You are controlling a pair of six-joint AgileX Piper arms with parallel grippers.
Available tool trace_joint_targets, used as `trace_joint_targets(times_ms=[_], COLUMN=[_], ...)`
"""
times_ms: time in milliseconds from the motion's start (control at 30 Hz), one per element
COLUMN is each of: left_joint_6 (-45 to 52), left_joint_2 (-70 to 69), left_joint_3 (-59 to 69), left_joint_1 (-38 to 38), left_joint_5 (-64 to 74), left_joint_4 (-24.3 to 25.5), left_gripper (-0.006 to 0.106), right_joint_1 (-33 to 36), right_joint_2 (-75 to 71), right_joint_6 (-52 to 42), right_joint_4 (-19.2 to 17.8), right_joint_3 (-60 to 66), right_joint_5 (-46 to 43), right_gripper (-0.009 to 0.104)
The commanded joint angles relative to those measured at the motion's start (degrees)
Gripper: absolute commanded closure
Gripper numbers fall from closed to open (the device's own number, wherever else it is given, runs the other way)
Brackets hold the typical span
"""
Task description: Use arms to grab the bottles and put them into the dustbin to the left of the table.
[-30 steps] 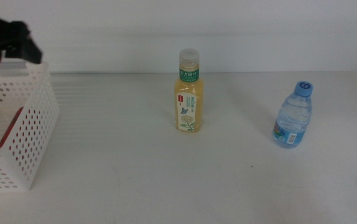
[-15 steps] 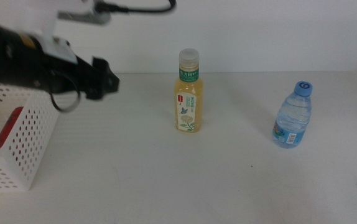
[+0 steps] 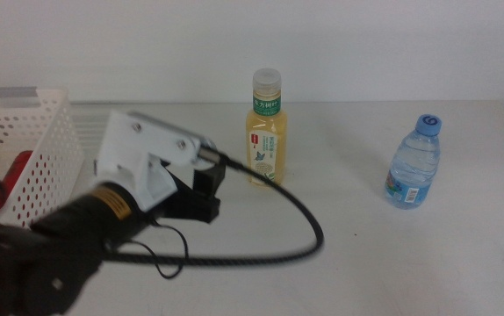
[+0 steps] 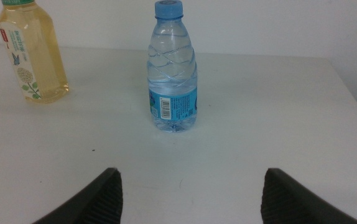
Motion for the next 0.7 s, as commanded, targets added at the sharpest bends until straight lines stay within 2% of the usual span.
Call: trace_joint_targets(times_ms=[0,133,233,667], left_joint_6=[-0.8,-3.4,-5.6,-10.5], left_joint_2=[2.1,8.8,13.5,29.0], left_joint_3=[0.8,0.9,-0.3,-14.4], left_joint_1=[-1.9,-3.2,-3.2,-3.2], left_joint_5=[-14.1,-22.7,-27.3,-28.2], left_joint_4=[-0.2,-0.4,2.1,2.3], left_gripper=[0.023,0.023,0.023,0.017], right_joint_1=[-0.2,-0.2,-0.2,-0.2], right_joint_2=[-1.6,-1.6,-1.6,-1.6], right_joint_6=[-0.6,-0.6,-0.6,-0.6], right_joint_4=[-0.8,-0.8,-0.8,-0.8], right_joint_3=[-0.4,-0.4,-0.4,-0.4], right_joint_5=[-4.3,-4.3,-4.3,-4.3], right_gripper=[0.037,0.037,0.037,0.037])
